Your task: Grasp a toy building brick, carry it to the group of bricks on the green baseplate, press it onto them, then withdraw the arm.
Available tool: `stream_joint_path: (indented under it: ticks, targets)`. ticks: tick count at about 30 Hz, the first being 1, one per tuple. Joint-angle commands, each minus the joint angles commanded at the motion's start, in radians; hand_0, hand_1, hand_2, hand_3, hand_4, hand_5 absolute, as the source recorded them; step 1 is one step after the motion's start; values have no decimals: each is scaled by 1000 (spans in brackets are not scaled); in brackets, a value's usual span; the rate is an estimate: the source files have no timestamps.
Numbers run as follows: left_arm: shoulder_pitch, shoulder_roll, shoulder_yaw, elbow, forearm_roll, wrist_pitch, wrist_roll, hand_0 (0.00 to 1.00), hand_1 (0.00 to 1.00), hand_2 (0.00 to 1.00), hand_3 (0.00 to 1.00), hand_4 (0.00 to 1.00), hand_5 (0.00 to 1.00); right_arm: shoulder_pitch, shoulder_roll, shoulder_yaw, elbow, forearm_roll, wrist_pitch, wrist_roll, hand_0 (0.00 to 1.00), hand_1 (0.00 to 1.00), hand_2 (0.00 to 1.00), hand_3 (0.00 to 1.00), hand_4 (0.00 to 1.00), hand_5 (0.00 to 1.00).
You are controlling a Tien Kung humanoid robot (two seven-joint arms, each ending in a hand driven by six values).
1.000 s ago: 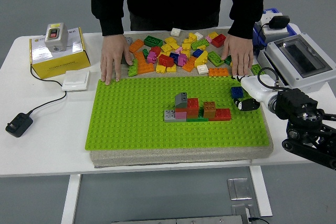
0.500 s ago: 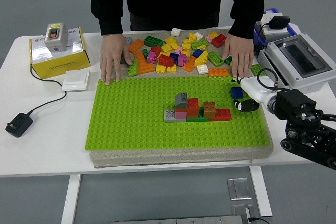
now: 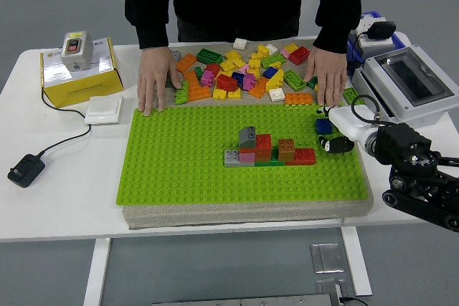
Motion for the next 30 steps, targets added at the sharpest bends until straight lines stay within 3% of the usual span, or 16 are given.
stream_joint_path:
  ticks: [30]
  targets:
    - [-2, 1, 33, 0, -31, 8, -26, 718, 689, 633, 718, 129, 623, 7, 26, -25, -48, 18, -27, 17, 70, 212, 740, 776, 542, 401]
